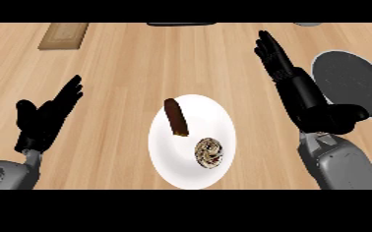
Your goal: Pick the sweet potato from the plate and place it in the pan
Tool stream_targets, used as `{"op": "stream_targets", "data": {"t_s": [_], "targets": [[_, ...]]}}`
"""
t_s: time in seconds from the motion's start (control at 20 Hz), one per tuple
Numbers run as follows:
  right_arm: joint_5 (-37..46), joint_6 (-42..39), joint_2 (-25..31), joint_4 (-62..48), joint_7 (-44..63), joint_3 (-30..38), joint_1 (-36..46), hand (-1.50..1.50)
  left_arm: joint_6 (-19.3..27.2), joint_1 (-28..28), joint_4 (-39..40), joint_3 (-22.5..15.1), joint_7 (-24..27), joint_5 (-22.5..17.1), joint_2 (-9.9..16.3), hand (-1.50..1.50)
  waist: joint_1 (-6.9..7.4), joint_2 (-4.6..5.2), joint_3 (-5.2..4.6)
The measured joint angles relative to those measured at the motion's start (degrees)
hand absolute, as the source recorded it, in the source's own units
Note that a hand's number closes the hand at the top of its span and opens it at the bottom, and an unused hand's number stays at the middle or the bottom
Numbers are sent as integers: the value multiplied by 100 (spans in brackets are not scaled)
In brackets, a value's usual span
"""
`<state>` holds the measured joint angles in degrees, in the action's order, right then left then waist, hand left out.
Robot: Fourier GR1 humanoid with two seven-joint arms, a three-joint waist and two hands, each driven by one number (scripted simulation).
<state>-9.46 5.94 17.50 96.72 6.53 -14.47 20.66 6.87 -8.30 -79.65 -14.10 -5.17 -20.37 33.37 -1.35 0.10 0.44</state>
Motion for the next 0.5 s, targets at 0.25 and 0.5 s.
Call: {"op": "stream_targets", "data": {"t_s": [0.25,0.5], "targets": [[-297,-1099,-182,-579,-338,-658,301,150,207,-355,-171,150,188,85,-169,0,385,88,-24],[283,-1785,-161,-1524,-1650,-1183,485,-150,566,-648,-273,277,375,110,-517,0,488,125,-24]]}}
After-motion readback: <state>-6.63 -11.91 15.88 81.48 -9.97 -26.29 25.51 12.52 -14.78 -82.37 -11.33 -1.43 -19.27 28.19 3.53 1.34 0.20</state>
